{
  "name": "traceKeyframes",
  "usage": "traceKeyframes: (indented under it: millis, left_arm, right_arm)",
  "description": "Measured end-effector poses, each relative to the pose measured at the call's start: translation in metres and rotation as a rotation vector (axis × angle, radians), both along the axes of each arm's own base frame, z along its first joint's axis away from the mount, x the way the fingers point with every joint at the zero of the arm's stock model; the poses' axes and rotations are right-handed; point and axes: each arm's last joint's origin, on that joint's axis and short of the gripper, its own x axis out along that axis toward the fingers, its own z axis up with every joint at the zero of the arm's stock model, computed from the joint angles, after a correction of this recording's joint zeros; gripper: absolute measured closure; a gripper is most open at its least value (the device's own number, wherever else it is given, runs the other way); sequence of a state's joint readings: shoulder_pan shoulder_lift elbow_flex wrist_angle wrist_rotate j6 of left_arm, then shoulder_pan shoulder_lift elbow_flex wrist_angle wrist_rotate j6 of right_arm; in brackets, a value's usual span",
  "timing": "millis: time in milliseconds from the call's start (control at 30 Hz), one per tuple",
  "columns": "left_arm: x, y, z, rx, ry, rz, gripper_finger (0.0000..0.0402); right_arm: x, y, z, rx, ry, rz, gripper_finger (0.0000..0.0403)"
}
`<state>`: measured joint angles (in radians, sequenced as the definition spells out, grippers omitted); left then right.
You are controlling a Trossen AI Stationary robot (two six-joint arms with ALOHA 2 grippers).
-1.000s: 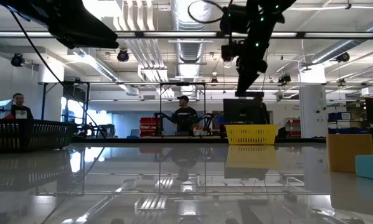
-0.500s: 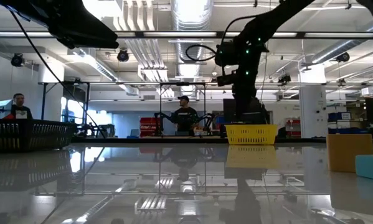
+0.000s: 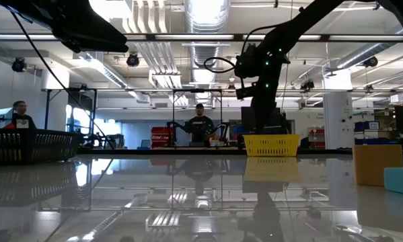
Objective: Sort & place blocks by color
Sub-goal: Put the purple block into the yellow bin, then put the yellow block into the black bin
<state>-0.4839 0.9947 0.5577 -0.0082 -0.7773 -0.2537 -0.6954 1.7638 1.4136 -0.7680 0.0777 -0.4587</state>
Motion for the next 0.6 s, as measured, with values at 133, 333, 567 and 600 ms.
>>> traceKeyframes:
  millis: [133, 333, 567, 600]
  left_arm:
    - [0.000, 0.000, 0.000, 0.000, 0.000, 0.000, 0.0205]
    - [0.000, 0.000, 0.000, 0.000, 0.000, 0.000, 0.0205]
    - [0.000, 0.000, 0.000, 0.000, 0.000, 0.000, 0.0205]
    - [0.000, 0.000, 0.000, 0.000, 0.000, 0.000, 0.0205]
  right_arm:
    - [-0.002, -0.004, 0.000, -0.009, -0.012, -0.013, 0.0298]
    - [-0.001, -0.004, 0.001, -0.012, -0.020, -0.024, 0.0242]
    - [-0.002, 0.007, 0.015, 0.000, -0.051, -0.075, 0.0218]
    - [-0.001, 0.012, 0.019, 0.000, -0.061, -0.074, 0.0220]
